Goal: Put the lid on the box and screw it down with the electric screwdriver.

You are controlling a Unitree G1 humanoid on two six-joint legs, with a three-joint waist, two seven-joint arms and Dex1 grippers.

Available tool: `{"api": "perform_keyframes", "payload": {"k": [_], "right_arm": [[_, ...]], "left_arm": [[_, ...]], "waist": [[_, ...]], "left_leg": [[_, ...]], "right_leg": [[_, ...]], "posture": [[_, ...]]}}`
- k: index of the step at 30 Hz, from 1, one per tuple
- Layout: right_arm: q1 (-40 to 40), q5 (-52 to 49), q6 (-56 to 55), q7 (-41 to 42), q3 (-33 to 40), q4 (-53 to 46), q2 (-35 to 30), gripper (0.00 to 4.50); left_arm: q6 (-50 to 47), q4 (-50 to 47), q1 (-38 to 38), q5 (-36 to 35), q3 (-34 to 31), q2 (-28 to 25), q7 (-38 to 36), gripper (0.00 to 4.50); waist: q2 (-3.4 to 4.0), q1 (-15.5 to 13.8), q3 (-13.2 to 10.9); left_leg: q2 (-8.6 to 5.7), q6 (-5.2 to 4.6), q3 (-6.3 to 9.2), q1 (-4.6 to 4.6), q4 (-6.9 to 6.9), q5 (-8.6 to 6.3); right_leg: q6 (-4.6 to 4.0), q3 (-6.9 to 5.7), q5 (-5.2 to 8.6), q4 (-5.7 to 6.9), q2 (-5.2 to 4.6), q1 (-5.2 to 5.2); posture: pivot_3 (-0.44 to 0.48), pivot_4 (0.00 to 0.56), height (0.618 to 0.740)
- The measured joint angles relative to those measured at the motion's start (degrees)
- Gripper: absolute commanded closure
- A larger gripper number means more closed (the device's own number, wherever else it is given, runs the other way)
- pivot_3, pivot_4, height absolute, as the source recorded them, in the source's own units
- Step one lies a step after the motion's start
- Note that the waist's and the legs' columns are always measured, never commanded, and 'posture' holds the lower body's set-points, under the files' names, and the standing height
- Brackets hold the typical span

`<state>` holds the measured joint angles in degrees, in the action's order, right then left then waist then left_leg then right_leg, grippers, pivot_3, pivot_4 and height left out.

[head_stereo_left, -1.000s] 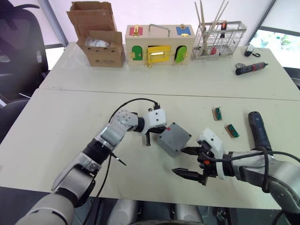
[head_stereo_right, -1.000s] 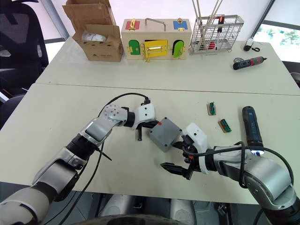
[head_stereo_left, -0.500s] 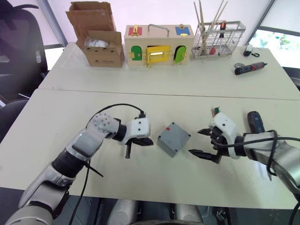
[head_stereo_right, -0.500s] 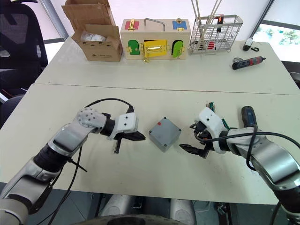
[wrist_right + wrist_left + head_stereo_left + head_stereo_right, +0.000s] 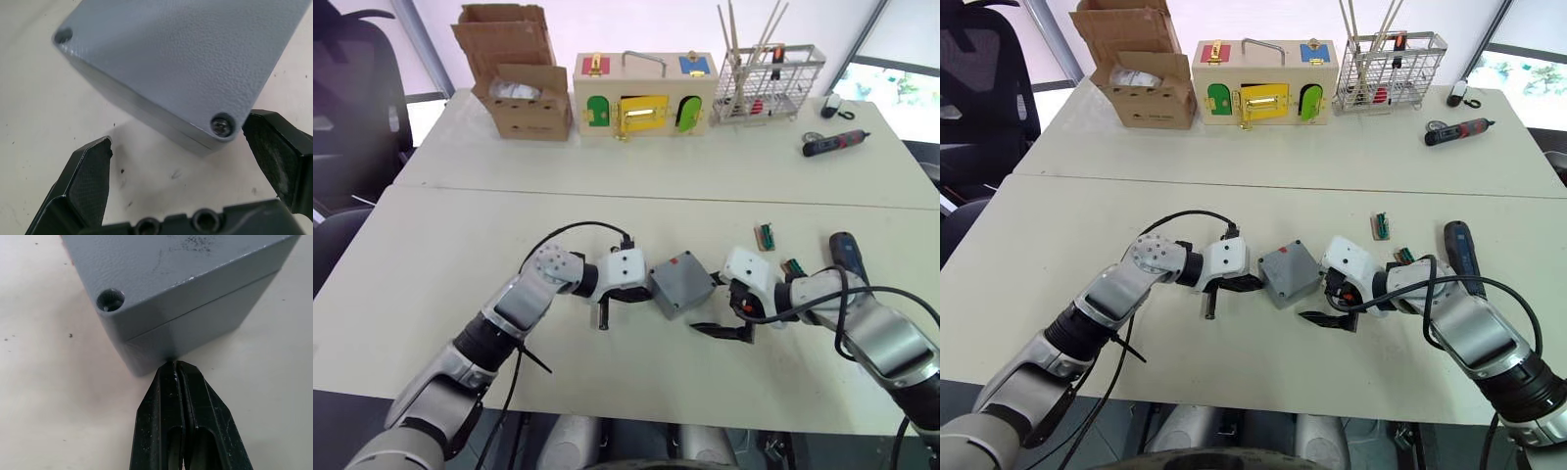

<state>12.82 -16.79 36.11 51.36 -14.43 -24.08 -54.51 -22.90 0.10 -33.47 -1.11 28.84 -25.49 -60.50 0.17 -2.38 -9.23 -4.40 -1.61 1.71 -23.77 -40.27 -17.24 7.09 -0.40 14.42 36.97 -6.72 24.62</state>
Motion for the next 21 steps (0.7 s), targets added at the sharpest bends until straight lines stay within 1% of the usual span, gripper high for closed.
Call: {"api": "perform_keyframes", "payload": {"k": [3, 8, 11, 14, 17, 19, 21], "right_arm": [[-2.27, -0.21, 2.76, -1.65, 1.54, -2.03, 1.05, 0.02], [-3.71, -0.36, 5.61, -2.95, 2.49, -4.53, 1.72, 0.02], [-4.2, -0.43, 7.02, -3.41, 3.16, -6.03, 1.75, 0.02], [-5.2, -0.55, 7.57, -3.77, 5.63, -7.09, 1.43, 0.02], [-7.88, -2.34, 10.13, -3.55, 12.93, -7.83, -1.41, 0.02], [-8.62, -3.77, 12.33, -3.28, 18.6, -7.97, -2.69, 0.02], [-8.92, -6.1, 14.84, -3.41, 24.3, -8.12, -2.46, 0.02]], "left_arm": [[2.37, 3.92, -1.55, 1.21, -0.64, 2.0, 2.31, 4.5], [4.03, 6.67, -2.61, 2.53, -1.16, 3.51, 4.68, 4.5], [4.21, 6.55, -2.61, 2.54, -1.17, 3.43, 3.98, 4.5], [3.23, 4.32, -2.28, 1.73, -1.17, 2.3, 2.09, 4.5], [1.08, -0.17, -0.76, 0.24, -2.1, -0.62, 0.09, 4.5], [-0.89, -1.78, -0.4, -0.99, -3.85, -1.81, -0.48, 4.5], [-3.63, -3.69, -0.41, -3.68, -6.79, -1.81, -0.37, 4.5]], "waist": [[-0.04, 0.15, 0.0], [-0.04, 0.17, 0.0], [-0.04, 0.16, 0.0], [-0.04, 0.17, 0.0], [-0.04, 0.18, 0.0], [-0.04, 0.17, 0.0], [-0.05, 0.1, -0.01]], "left_leg": [[0.0, 0.02, 0.01, 0.0, 0.0, 0.01], [0.01, 0.03, 0.01, 0.0, 0.0, 0.01], [0.0, 0.02, 0.01, -0.01, 0.0, 0.01], [0.0, 0.02, 0.01, -0.01, 0.01, 0.01], [0.0, 0.02, 0.01, -0.01, 0.02, 0.01], [0.01, 0.02, 0.01, -0.01, 0.02, 0.0], [0.02, -0.11, 0.03, -0.01, 0.03, -0.07]], "right_leg": [[0.0, 0.01, 0.0, 0.01, 0.0, 0.0], [0.0, 0.0, 0.0, 0.03, 0.02, 0.04], [0.0, 0.0, 0.0, 0.03, 0.02, 0.04], [0.0, 0.01, 0.0, 0.03, 0.01, 0.05], [0.0, 0.04, 0.0, 0.02, 0.0, 0.05], [0.0, 0.04, 0.0, 0.02, 0.0, 0.04], [0.0, 0.04, 0.0, 0.03, 0.0, 0.04]], "posture": [[0.0, 0.15, 0.694], [0.0, 0.15, 0.694], [0.0, 0.15, 0.694], [0.0, 0.15, 0.694], [0.0, 0.15, 0.694], [0.0, 0.15, 0.694], [0.0, 0.15, 0.694]]}}
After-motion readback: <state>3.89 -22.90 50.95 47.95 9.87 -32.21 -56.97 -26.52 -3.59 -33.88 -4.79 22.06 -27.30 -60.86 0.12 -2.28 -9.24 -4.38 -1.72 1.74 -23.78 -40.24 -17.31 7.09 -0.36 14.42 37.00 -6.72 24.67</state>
